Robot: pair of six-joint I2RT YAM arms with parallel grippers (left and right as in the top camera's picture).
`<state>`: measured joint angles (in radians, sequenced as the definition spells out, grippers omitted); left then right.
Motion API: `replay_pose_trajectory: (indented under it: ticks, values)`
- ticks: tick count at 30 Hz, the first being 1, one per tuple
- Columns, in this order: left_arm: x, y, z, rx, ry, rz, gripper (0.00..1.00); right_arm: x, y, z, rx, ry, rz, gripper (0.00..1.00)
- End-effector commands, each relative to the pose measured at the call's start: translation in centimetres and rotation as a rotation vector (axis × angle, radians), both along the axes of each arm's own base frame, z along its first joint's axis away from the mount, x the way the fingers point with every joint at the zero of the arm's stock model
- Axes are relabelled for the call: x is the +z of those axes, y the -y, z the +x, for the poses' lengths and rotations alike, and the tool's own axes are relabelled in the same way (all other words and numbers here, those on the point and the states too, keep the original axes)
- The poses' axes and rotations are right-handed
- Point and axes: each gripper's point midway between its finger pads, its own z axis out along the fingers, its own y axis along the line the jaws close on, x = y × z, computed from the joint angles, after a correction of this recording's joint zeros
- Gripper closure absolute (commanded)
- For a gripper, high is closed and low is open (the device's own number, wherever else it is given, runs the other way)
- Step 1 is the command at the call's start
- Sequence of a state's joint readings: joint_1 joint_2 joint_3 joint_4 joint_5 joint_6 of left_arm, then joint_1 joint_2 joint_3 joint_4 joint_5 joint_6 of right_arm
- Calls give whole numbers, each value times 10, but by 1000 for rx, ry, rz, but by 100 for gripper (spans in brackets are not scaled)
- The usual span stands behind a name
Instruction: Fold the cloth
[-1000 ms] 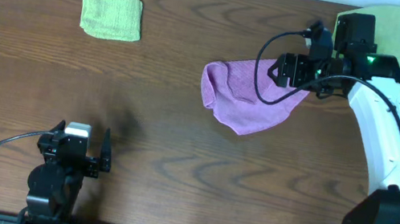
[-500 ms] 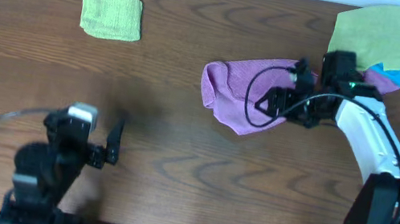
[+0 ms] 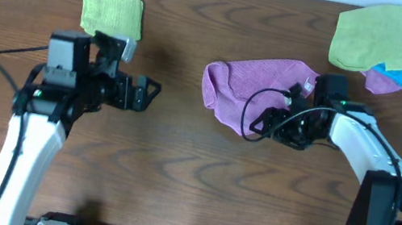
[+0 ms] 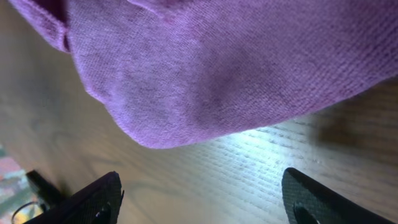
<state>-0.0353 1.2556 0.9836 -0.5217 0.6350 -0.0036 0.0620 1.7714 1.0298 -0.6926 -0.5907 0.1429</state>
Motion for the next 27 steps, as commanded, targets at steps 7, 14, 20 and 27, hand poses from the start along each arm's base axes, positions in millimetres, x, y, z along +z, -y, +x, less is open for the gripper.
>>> replay_pose_trajectory:
  ticks: [7, 14, 20, 27]
  values:
    - [-36, 30, 25, 20, -231, -228, 5, -23, 0, -2, -176, -34, 31, 20]
    - [-67, 64, 29, -63, -285, -218, 5, -28, -9, 14, -252, 40, 75, 32]
    - [-72, 82, 31, -89, -290, -227, 5, -30, -17, 21, -237, 94, 36, 78]
    - [-70, 82, 32, -90, -286, -228, 4, 11, -5, 34, -226, 230, 22, 99]
